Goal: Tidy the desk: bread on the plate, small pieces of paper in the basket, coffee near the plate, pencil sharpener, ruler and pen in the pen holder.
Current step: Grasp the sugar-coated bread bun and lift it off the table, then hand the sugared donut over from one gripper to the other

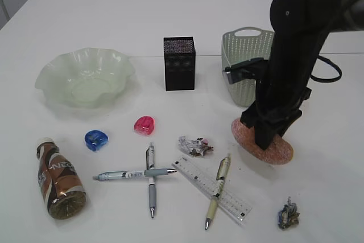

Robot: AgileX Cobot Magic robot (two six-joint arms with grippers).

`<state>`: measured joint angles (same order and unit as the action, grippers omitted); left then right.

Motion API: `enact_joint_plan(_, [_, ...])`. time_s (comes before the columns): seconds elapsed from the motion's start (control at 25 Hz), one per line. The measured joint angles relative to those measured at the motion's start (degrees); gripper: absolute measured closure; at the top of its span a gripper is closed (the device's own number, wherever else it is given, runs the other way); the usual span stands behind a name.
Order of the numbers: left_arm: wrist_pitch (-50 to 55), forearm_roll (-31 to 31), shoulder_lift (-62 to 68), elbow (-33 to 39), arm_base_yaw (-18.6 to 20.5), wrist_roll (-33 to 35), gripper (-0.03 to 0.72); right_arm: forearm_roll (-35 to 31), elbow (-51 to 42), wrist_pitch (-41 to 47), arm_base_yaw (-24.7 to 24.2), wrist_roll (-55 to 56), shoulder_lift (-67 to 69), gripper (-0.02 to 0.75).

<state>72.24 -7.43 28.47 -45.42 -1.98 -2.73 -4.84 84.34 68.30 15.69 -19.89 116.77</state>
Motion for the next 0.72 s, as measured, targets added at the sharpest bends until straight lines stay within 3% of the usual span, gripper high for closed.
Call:
enact_joint_plan(0.4, [0.00,-5.45,0.00,0.00,0.00,0.00,0.256,-6.32,3.55,1.02,0.00,8.74,-6.02,0.521])
enact_joint_plan(0.72, [-4.83,-18.17,0.90,0.00,0.00,0.11,0.256,-18.18,3.55,1.37,0.00,7.47,-15.66,0.522])
